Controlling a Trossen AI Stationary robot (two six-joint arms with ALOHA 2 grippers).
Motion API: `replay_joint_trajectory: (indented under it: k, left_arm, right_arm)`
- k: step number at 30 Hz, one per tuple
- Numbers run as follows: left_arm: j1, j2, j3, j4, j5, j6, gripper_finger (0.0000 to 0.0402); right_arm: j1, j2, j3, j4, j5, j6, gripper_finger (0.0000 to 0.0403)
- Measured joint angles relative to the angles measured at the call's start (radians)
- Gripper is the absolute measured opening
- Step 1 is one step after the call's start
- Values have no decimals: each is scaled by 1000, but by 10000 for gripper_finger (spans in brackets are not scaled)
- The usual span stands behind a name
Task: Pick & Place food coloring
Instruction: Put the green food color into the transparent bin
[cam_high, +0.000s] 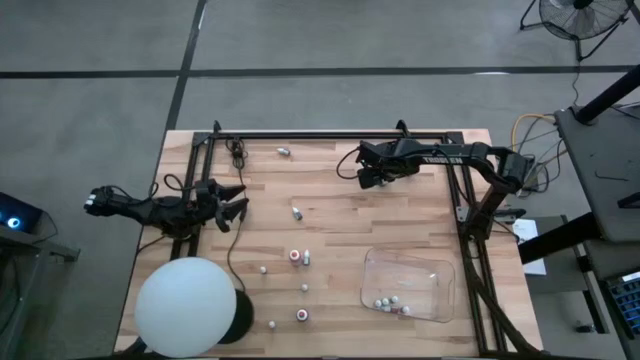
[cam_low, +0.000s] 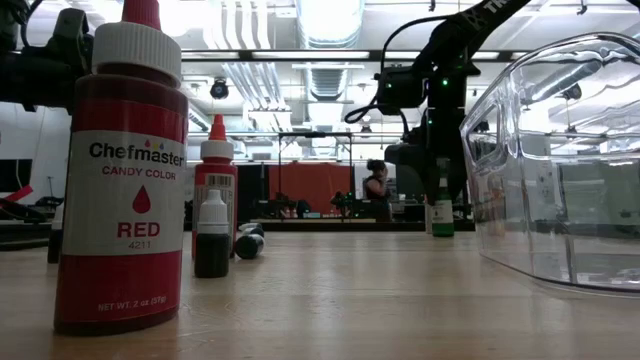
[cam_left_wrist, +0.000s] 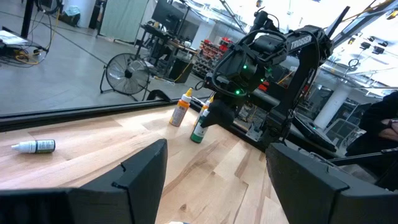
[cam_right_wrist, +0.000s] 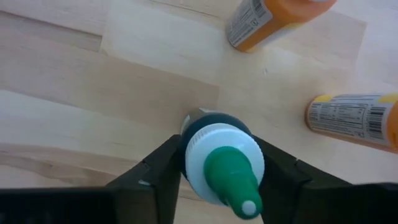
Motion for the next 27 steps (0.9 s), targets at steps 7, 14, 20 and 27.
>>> replay_joint_trajectory:
  k: [7, 14, 20, 27]
  left_arm:
    - [0, 0, 0, 0, 0, 0, 245]
    - [0, 0, 0, 0, 0, 0, 245]
    - [0, 0, 0, 0, 0, 0, 245]
    - [0, 0, 0, 0, 0, 0, 245]
  right_arm:
    - [1, -3, 0, 4, -5, -32, 134]
    - [8, -32, 44, -52, -34, -176, 134]
    - [32, -87, 111, -111, -36, -249, 133]
    - [99, -164, 173, -184, -66, -306, 133]
